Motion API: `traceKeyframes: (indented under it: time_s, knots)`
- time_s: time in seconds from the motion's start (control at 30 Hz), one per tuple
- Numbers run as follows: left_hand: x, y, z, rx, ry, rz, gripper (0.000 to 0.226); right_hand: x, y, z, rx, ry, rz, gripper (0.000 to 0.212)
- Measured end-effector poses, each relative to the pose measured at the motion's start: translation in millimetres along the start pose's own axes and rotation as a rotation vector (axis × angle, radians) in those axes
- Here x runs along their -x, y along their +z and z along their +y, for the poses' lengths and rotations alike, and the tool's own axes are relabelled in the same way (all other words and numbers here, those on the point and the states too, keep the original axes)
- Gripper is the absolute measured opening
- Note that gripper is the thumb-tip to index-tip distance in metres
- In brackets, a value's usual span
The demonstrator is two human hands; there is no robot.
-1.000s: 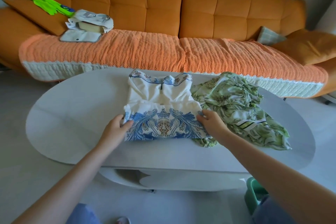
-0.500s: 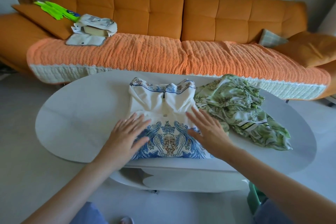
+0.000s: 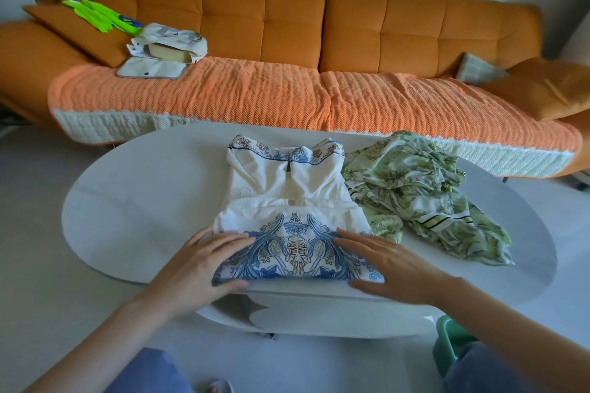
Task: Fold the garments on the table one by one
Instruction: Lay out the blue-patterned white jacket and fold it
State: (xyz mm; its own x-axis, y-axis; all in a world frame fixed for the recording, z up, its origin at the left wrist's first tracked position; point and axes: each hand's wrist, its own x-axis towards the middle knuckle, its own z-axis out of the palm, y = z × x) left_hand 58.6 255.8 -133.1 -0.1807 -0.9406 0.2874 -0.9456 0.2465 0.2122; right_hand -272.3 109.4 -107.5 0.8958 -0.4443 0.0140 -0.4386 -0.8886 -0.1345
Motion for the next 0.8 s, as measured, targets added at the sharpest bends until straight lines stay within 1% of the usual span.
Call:
traceKeyframes:
  time_s: [0.1, 0.17, 0.23, 0.27, 0.33, 0.37, 0.5, 0.53, 0.6, 0.67, 0.73, 0.8]
  knots:
    - [5, -3, -8, -0.015, 0.021, 0.016, 0.053, 3, 0, 7, -0.007, -0.025, 0.111, 0.058]
    - [9, -3, -13, -0.026, 0.042, -0.011, 0.048, 6, 2, 12, 0.012, -0.031, 0.122, 0.054]
    - [13, -4, -17, -0.003, 0.03, -0.006, 0.05, 11, 3, 15, 0.015, -0.014, 0.122, 0.056]
    - [15, -4, -19, 0.011, 0.018, 0.004, 0.05, 13, 4, 16, 0.021, -0.016, 0.112, 0.06]
    - [18, -1, -22, 0.028, 0.01, 0.036, 0.047, 17, 7, 17, 0.043, -0.052, 0.121, 0.067]
    - [18, 1, -23, 0.031, 0.012, 0.048, 0.044, 17, 9, 18, 0.045, -0.073, 0.143, 0.066]
    - [10, 3, -18, 0.082, -0.025, 0.133, 0.036, 19, 12, 24, -0.014, -0.119, 0.234, 0.041]
    - [6, 3, -18, 0.097, -0.038, 0.139, 0.037, 20, 12, 26, -0.022, -0.116, 0.234, 0.039]
    - [2, 4, -21, 0.106, -0.048, 0.099, 0.046, 19, 15, 32, -0.008, -0.114, 0.233, 0.041]
    - [1, 7, -22, 0.097, -0.039, 0.067, 0.063, 15, 20, 37, 0.013, -0.113, 0.267, 0.036]
    - [0, 10, -25, 0.141, -0.076, 0.097, 0.081, 11, 22, 37, -0.028, -0.075, 0.344, 0.027]
    - [-5, 8, -27, 0.194, -0.095, 0.177, 0.088, 4, 17, 30, -0.121, 0.016, 0.438, 0.031]
